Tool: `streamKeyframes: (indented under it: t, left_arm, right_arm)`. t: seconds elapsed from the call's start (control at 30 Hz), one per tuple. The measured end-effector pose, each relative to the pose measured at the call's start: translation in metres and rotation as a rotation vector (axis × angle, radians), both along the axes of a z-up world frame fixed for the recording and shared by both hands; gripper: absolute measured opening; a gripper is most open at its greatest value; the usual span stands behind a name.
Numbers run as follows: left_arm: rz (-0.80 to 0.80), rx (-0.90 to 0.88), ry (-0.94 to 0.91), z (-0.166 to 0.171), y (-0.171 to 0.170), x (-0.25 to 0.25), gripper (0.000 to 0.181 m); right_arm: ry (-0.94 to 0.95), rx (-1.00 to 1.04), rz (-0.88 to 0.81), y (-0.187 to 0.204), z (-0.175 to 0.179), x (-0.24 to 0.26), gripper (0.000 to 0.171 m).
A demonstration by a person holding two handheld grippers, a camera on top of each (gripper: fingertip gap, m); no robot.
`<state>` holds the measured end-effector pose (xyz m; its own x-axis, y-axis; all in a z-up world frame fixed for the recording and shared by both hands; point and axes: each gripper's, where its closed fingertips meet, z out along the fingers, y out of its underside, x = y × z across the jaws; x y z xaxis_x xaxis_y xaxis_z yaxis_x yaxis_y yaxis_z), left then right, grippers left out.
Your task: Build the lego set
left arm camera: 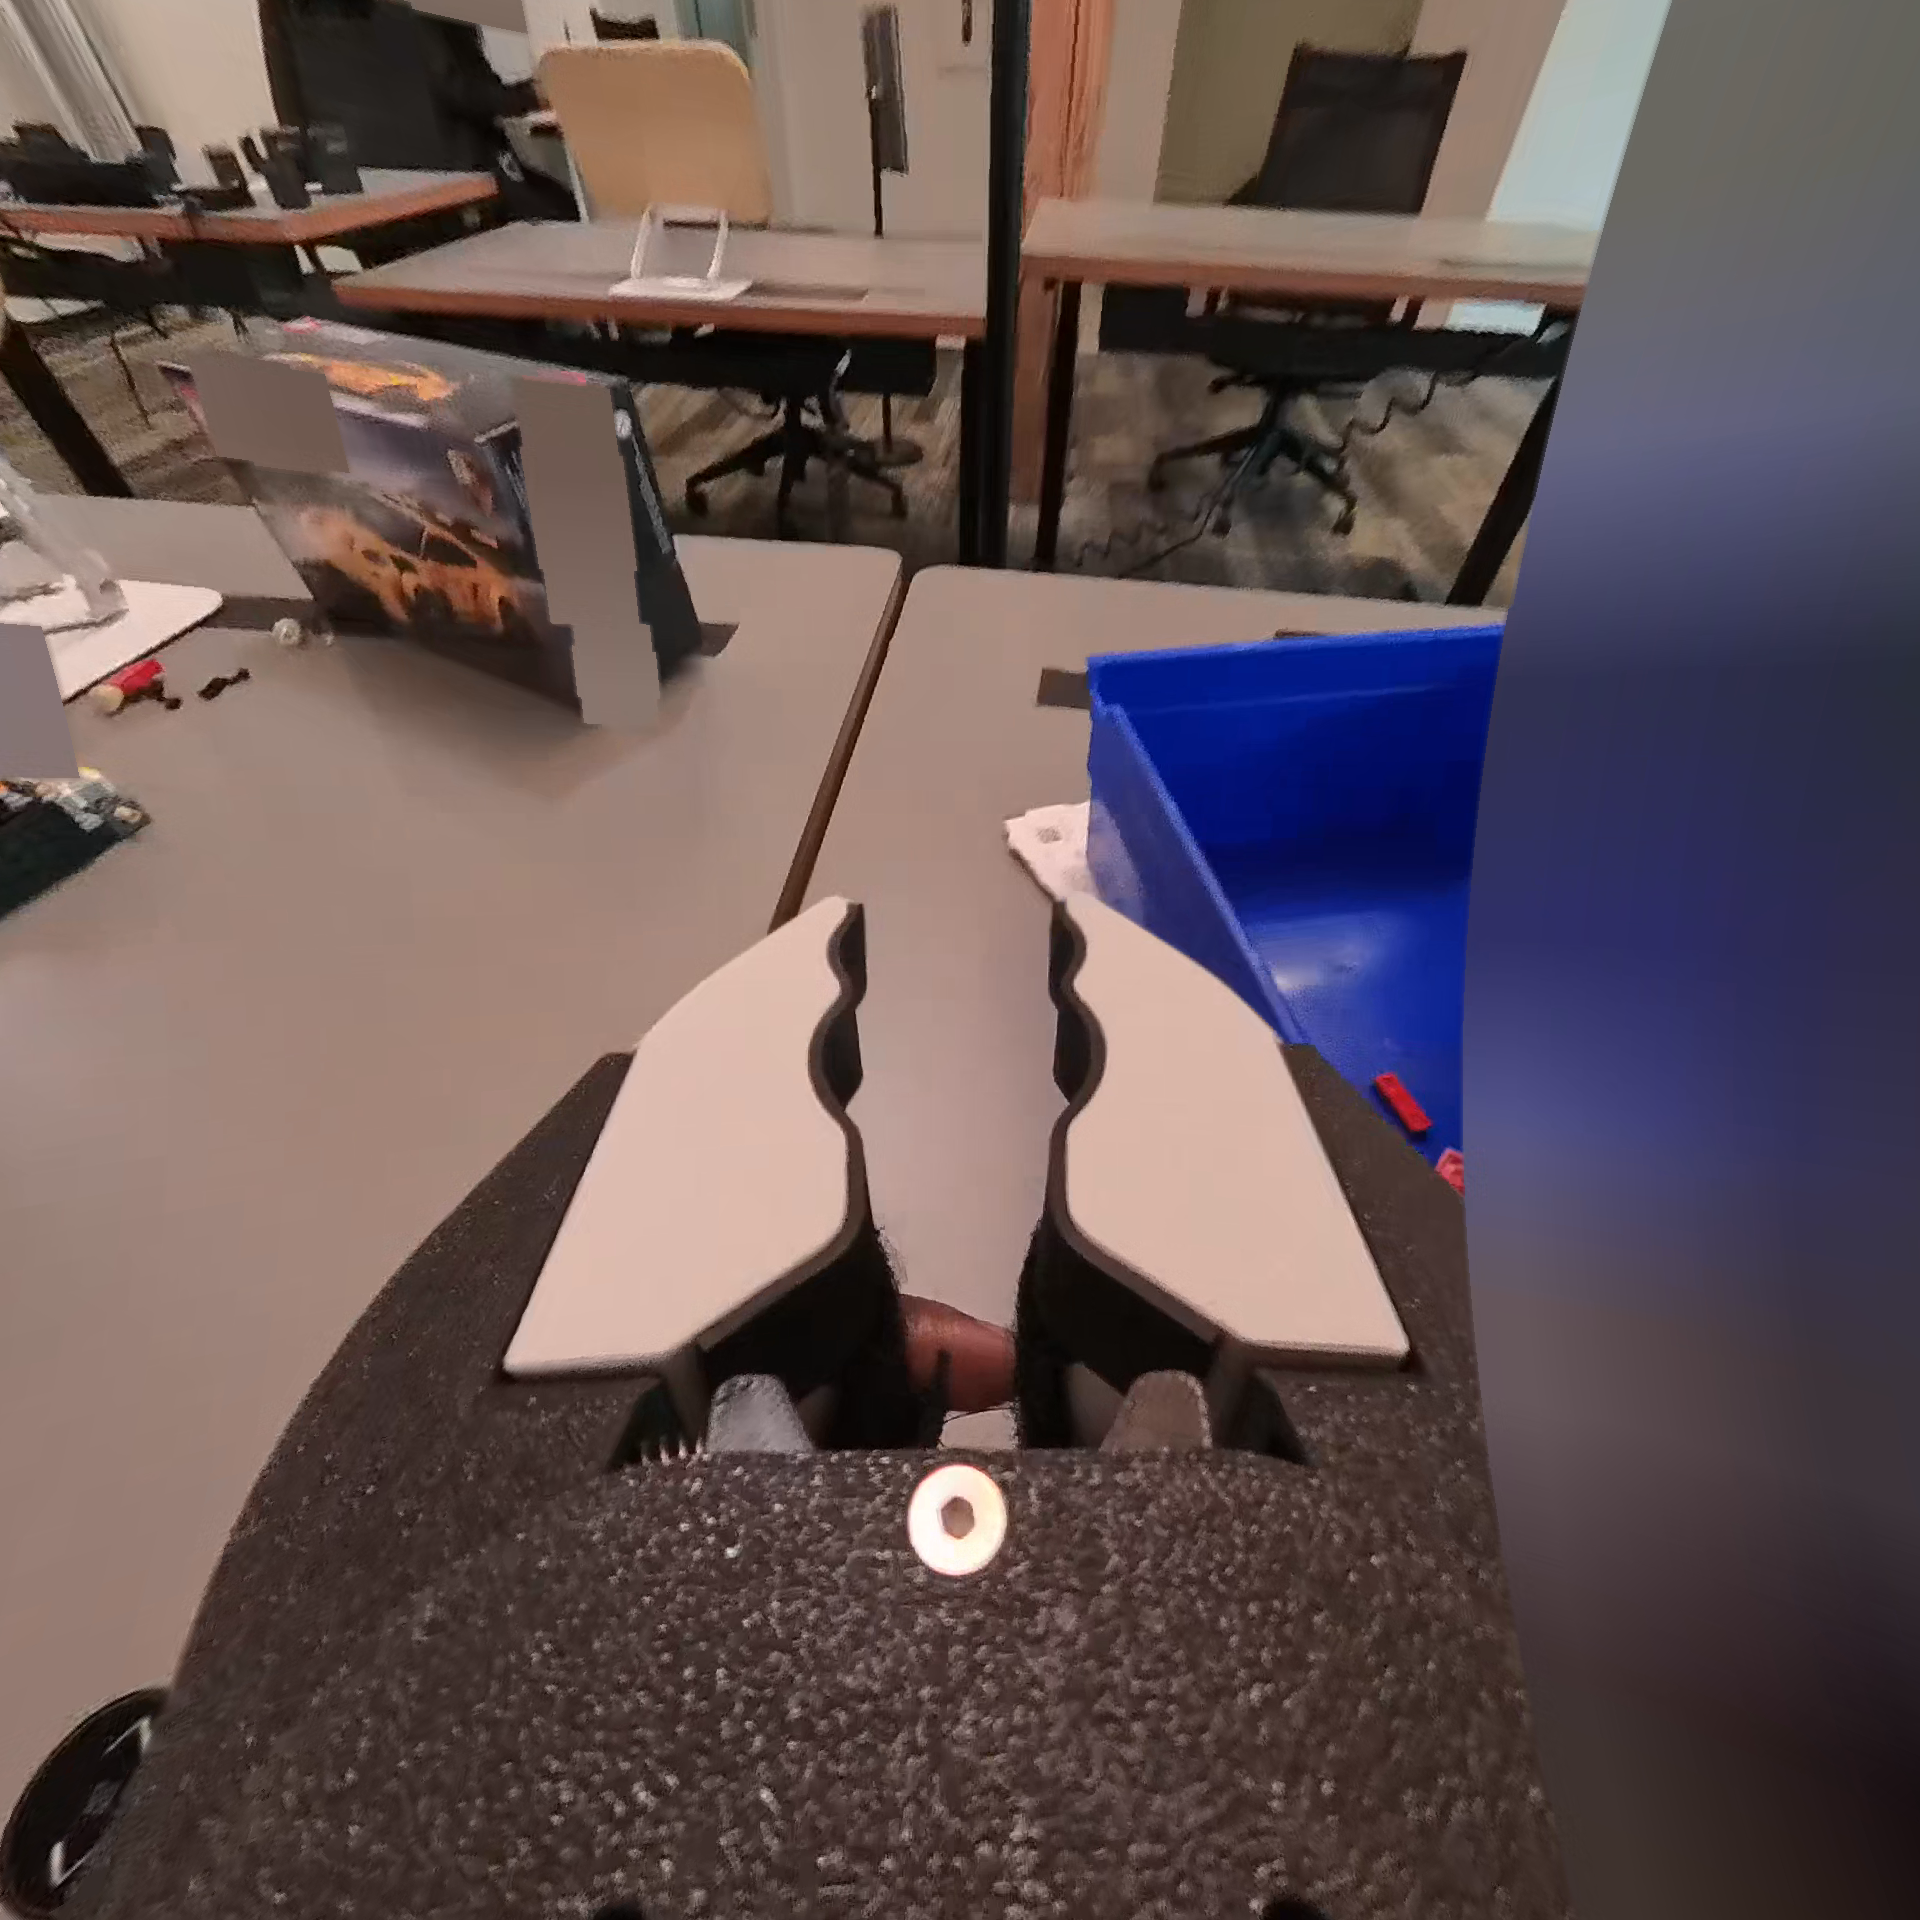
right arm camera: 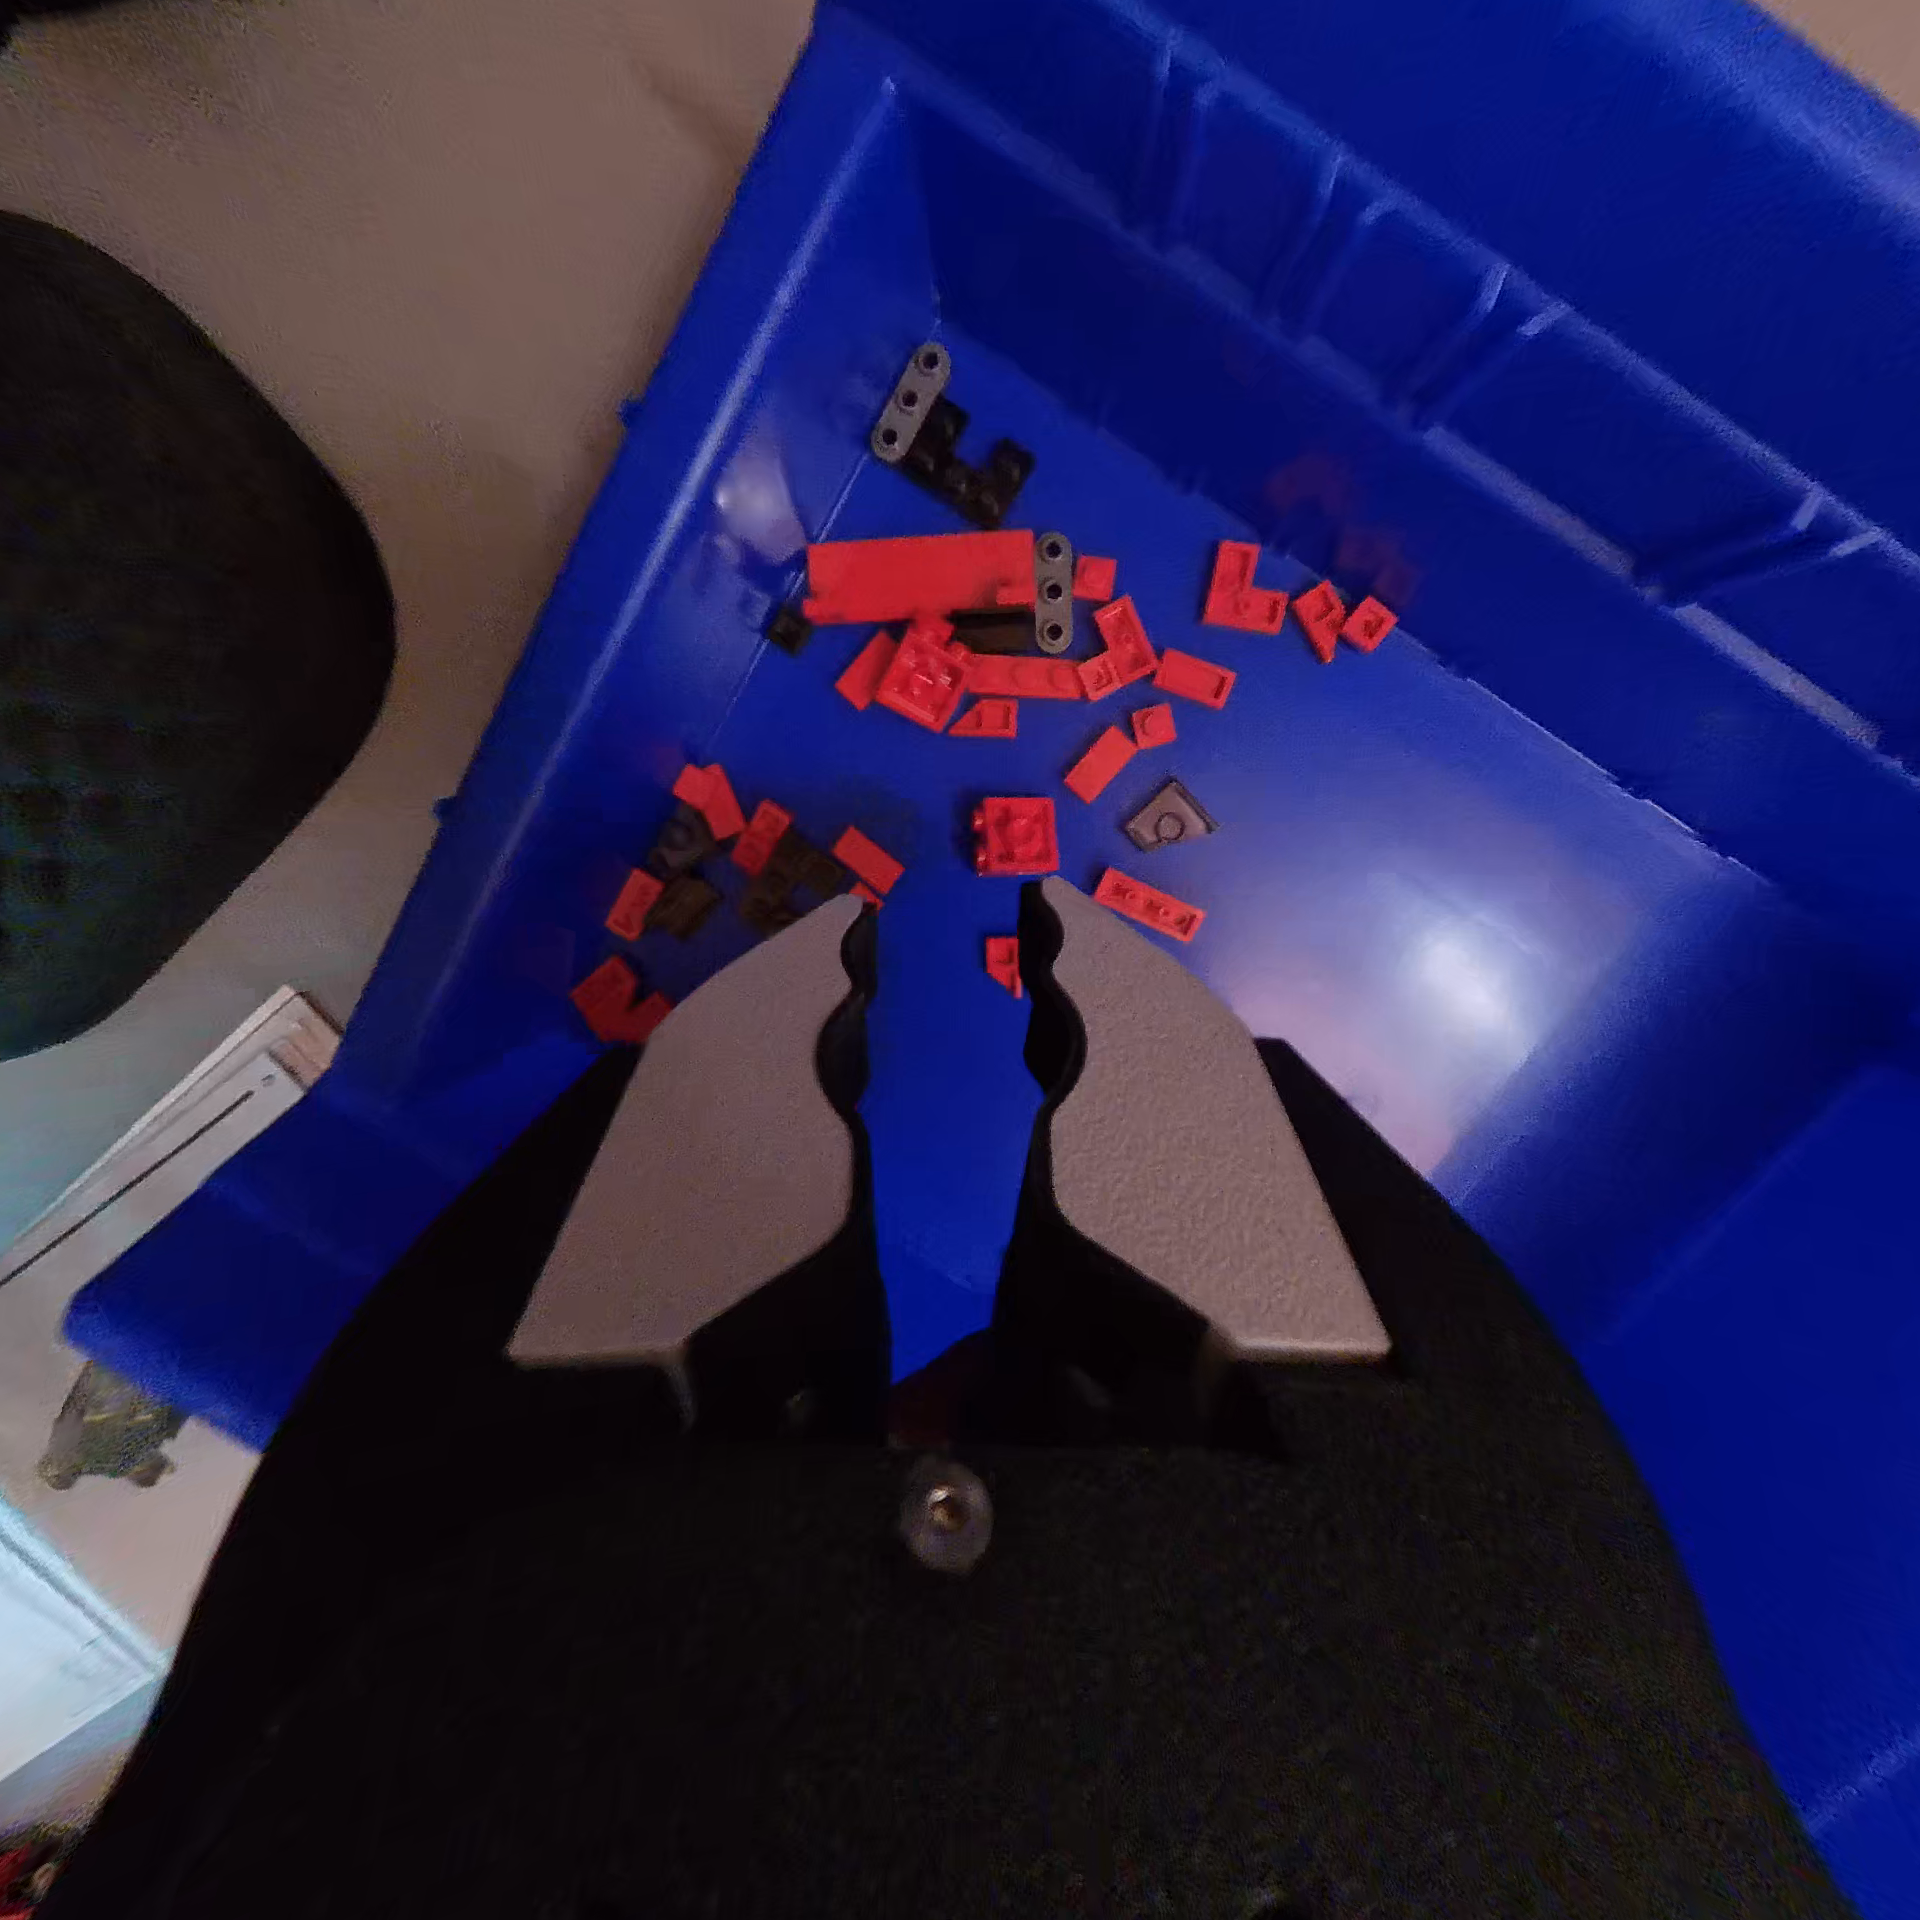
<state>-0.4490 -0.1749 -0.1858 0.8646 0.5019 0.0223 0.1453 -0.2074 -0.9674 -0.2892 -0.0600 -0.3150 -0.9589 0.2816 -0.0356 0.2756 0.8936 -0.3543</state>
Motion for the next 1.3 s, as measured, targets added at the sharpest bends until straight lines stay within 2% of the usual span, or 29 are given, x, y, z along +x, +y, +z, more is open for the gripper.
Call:
streamKeyframes:
  t: [0.23,0.4,0.5,0.6,0.7,0.77,0.87,1.0,1.1,1.17,1.3]
  left_arm:
    - [0.002,-0.004,0.031,0.002,0.003,0.001,0.033]
    - [0.009,0.000,0.039,0.003,0.003,-0.001,0.033]
    - [0.008,-0.008,0.043,0.002,0.003,-0.001,0.033]
    - [0.010,-0.014,0.049,0.002,0.004,-0.001,0.033]
    - [0.010,-0.028,0.051,0.000,0.005,-0.001,0.033]
    - [0.015,-0.044,0.059,-0.001,0.005,-0.001,0.033]
    - [0.018,-0.055,0.071,-0.001,0.005,-0.001,0.033]
    - [0.011,-0.060,0.069,-0.002,0.006,0.000,0.033]
    - [0.007,-0.074,0.080,-0.002,0.007,0.002,0.033]
    - [0.004,-0.076,0.085,-0.001,0.006,0.003,0.033]
    - [0.006,-0.073,0.086,-0.001,0.006,0.002,0.033]
  right_arm:
    - [-0.032,0.067,0.074,-0.008,-0.027,-0.010,0.023]
    - [-0.035,0.154,0.101,-0.001,-0.040,-0.012,0.020]
    - [-0.042,0.069,0.054,-0.001,-0.028,-0.016,0.010]
    - [-0.090,-0.060,-0.052,-0.001,-0.011,-0.021,0.010]
    - [-0.151,-0.067,-0.180,0.014,-0.007,-0.026,0.010]
    - [-0.172,-0.048,-0.267,0.024,-0.006,-0.034,0.010]
    - [-0.235,-0.031,-0.242,0.025,-0.007,-0.025,0.011]
    - [-0.385,0.104,-0.274,0.032,-0.025,-0.012,0.011]
    - [-0.466,0.181,-0.352,0.044,-0.035,-0.018,0.021]
    - [-0.423,0.164,-0.386,0.047,-0.031,-0.031,0.025]
    - [-0.245,0.152,-0.383,0.055,-0.014,-0.050,0.021]
